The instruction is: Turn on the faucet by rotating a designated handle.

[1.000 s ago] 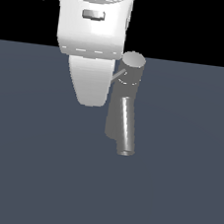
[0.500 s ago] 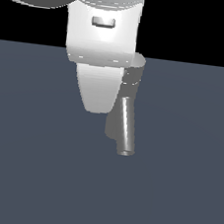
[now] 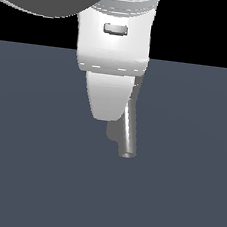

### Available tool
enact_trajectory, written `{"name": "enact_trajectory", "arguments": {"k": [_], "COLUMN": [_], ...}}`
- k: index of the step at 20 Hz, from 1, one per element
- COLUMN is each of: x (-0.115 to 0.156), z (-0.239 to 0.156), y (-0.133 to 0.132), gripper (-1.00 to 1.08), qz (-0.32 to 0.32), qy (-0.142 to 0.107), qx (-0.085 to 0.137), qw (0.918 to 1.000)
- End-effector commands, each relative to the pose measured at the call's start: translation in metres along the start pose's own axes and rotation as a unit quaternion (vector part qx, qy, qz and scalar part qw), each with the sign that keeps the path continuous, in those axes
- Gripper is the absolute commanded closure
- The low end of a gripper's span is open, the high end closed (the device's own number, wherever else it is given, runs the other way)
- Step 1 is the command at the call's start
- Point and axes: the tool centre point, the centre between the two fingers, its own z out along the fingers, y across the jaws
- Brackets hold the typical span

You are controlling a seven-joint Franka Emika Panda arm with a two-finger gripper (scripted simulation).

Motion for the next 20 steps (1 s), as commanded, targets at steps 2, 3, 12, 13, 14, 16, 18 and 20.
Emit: {"name": "enact_trajectory", "arguments": {"k": [2, 3, 12, 13, 14, 16, 18, 20], "x": [0.008, 0.009, 0.012, 0.014, 0.016, 0.02, 0.024, 0.029], "z": [0.001, 0.001, 0.0, 0.0, 0.0, 0.0, 0.0, 0.0], "y": [0.008, 0.01, 0.01, 0.01, 0.011, 0.012, 0.012, 0.013], "gripper": [1.08, 1.08, 1.08, 1.08, 1.08, 1.08, 1.08, 1.08], "qz": [0.006, 0.006, 0.001, 0.001, 0.002, 0.002, 0.002, 0.002], "qy": [0.003, 0.003, 0.001, 0.001, 0.001, 0.001, 0.001, 0.001], "qx": [-0.004, -0.004, -0.001, -0.001, -0.001, -0.001, -0.001, -0.002], "qw": [1.0, 1.0, 1.0, 1.0, 1.0, 1.0, 1.0, 1.0]}}
